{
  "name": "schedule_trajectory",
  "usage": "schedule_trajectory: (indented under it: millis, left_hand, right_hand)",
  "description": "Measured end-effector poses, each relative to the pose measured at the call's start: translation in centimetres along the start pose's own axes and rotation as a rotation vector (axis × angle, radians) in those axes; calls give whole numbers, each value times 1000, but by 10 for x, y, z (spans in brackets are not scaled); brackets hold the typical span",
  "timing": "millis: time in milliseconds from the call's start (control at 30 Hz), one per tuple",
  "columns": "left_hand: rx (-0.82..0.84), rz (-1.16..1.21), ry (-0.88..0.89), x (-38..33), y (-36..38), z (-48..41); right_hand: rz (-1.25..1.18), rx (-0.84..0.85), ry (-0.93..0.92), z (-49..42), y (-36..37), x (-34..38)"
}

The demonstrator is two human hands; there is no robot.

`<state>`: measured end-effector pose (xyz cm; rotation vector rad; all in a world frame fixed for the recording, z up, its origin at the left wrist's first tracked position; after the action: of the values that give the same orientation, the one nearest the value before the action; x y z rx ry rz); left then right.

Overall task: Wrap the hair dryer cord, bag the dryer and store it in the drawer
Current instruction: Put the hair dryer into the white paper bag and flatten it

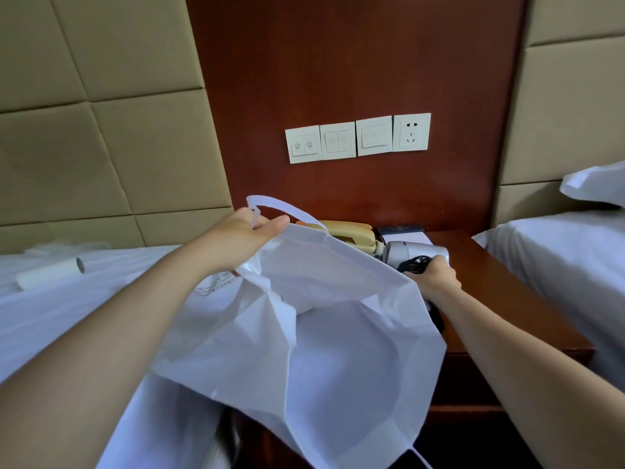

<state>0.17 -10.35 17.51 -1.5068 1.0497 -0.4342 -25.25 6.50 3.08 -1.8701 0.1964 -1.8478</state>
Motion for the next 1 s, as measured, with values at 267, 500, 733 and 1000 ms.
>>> schedule_trajectory:
  millis: [267, 500, 733, 1000]
  left_hand:
    - [26, -13, -27, -2, -8, 10]
    - [26, -7, -42, -24, -8, 30]
    - [33, 44, -86, -32, -2, 41]
    - [32, 71, -60, -43, -3, 43]
  right_hand:
    - [-197, 44, -44, 12, -40, 6]
    - [-430, 131, -235, 59, -98, 53]
    - [-540, 320, -318, 130, -141, 86]
    - [-471, 583, -438, 197, -148, 67]
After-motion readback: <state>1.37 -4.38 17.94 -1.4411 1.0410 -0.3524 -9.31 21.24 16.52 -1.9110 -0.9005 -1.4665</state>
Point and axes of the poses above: each hand's wrist, its own z-axis away from the middle knuckle, its own y-axis out of the palm, x = y × z, the point moved 5 cm from there along -z, towards the middle knuckle, and after that the axes turned 12 degrees about -z, right-handed, at the moved point
